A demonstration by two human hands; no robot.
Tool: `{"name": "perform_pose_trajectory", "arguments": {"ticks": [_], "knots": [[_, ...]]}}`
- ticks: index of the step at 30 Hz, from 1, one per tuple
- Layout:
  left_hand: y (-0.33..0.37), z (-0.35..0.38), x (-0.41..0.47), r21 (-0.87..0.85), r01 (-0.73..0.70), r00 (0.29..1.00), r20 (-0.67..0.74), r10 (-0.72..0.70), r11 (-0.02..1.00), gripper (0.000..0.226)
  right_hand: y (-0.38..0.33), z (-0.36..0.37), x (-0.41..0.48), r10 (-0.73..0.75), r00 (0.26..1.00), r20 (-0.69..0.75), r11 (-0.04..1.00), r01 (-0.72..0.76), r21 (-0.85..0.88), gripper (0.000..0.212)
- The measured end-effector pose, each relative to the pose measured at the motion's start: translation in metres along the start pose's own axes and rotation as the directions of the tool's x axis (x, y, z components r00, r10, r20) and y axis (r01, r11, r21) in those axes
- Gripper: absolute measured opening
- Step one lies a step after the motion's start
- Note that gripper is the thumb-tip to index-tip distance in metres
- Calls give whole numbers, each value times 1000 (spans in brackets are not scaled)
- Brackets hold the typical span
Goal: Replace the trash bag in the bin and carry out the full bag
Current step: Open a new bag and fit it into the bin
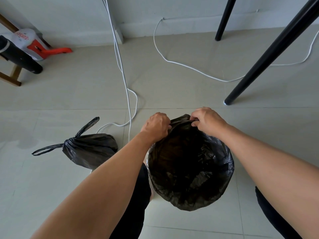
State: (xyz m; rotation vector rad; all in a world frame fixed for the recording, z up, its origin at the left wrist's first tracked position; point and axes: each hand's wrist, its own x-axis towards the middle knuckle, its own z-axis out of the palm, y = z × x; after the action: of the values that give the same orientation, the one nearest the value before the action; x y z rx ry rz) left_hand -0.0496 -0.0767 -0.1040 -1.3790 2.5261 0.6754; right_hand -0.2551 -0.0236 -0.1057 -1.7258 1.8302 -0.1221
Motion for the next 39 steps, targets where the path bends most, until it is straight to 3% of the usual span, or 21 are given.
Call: {"name": "perform_pose_trajectory", "arguments": {"ticks": [4,7,9,13,17,20,23,28,33,39], "knots": [[-3,-11,-3,-46,112,985,140,-104,993,24,-6,0,-2,32,999,14,999,-32,23,15],[-17,-20,-9,-126,178,970,188,-153,976,36,-5,-3,-9,33,999,-25,993,-30,119,33],[-26,-24,-11,-176,206,974,136,-183,963,32,-1,-6,-15,45,997,-63,982,-32,186,44],[-30,-28,-8,-288,229,960,-93,-265,930,25,8,-10,-27,92,985,-145,975,-59,213,47],[-11,-23,-4,-252,51,993,-92,-76,966,25,7,-10,-37,180,983,-37,978,-175,109,51],[4,-7,-3,-67,-14,999,-34,12,998,26,4,-5,-39,218,976,32,974,-215,-74,33],[6,0,-4,12,30,999,-26,-30,999,15,3,-4,-39,223,975,-19,968,-224,-116,23],[2,-9,-3,4,141,990,-7,-141,990,12,2,-6,-29,186,980,-73,977,-192,-87,26],[0,-9,-2,-134,107,991,-71,-117,985,42,-7,-4,-18,45,996,-77,998,-41,53,43],[7,-2,0,-170,98,987,-109,-118,981,15,-16,2,-3,1,993,-119,1000,1,12,17]]}}
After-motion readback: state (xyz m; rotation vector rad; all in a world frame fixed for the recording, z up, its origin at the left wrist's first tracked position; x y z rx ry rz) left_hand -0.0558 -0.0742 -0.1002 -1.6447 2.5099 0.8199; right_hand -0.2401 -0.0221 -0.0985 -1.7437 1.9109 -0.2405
